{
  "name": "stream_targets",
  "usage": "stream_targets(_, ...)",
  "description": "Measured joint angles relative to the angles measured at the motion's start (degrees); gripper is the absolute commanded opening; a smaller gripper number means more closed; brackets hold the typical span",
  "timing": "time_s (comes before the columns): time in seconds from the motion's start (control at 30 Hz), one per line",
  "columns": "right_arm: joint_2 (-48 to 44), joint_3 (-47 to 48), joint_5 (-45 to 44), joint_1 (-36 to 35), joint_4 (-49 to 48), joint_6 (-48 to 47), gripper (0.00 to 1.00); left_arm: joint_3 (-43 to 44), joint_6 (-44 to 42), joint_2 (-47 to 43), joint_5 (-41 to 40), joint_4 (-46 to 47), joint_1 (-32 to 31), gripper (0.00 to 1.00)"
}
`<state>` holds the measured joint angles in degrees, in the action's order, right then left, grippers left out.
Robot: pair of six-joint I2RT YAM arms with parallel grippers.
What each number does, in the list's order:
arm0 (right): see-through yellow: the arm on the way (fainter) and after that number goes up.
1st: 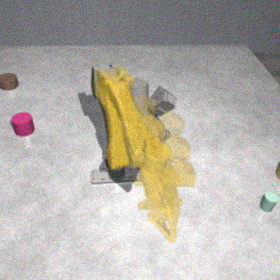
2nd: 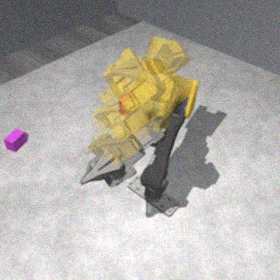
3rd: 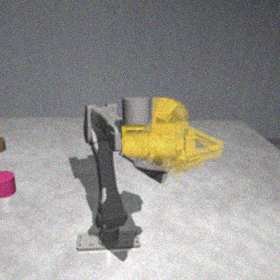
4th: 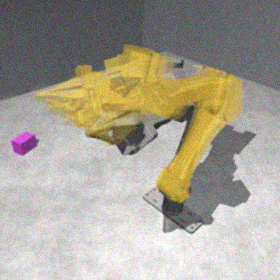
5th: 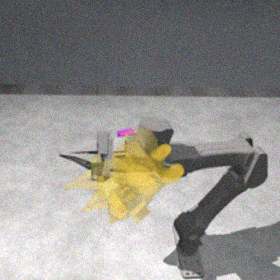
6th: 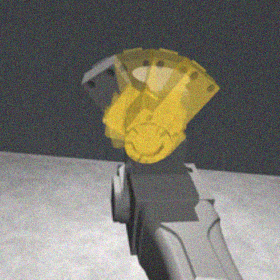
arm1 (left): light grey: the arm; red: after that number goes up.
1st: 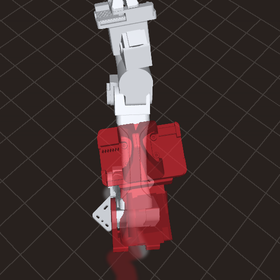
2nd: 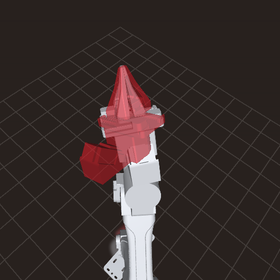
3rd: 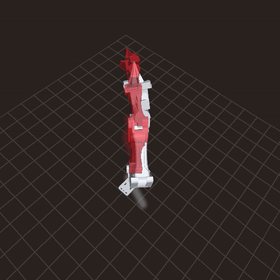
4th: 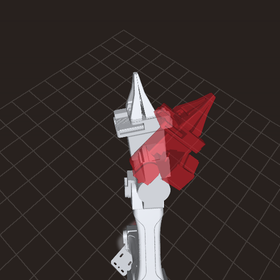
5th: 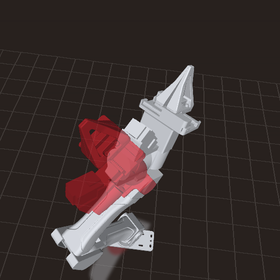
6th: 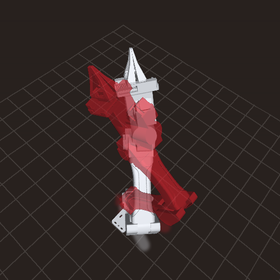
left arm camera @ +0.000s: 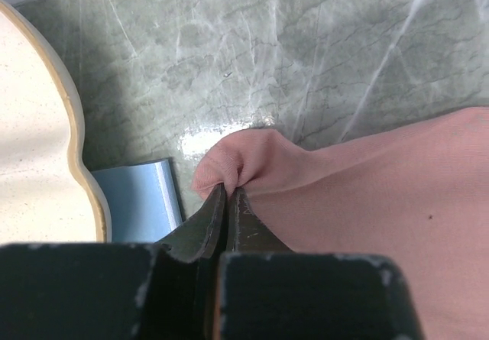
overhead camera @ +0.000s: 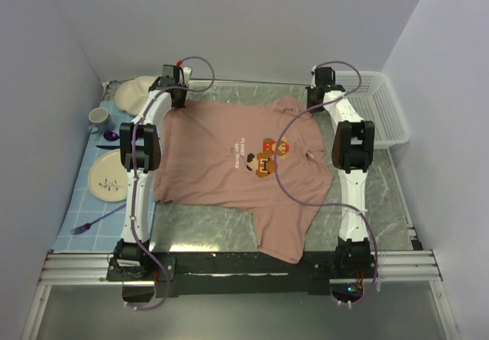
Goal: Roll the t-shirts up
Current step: Fold the T-shirt at the center of the board.
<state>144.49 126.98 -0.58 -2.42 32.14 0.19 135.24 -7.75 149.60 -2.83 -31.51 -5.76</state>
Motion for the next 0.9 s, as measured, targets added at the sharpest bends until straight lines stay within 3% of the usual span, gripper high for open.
stream_targets(0.43,-17.42,-15.34,3.74,0.96,-15.04,-8.76,0.0,-4.83,1.18,-10.47,6.6,3.02,1.29,0.01)
stream_targets(0.57,-21.81,-20.13,5.99,1.49,-20.41,-10.6,0.0,-10.95,0.9,-15.89,9.2,6.86,1.92,0.01)
stream_targets(0.9,-24.48,-27.34,13.75,2.12,-27.06,-11.85,0.0,-21.22,-0.61,-20.02,13.57,12.07,2.4,0.01)
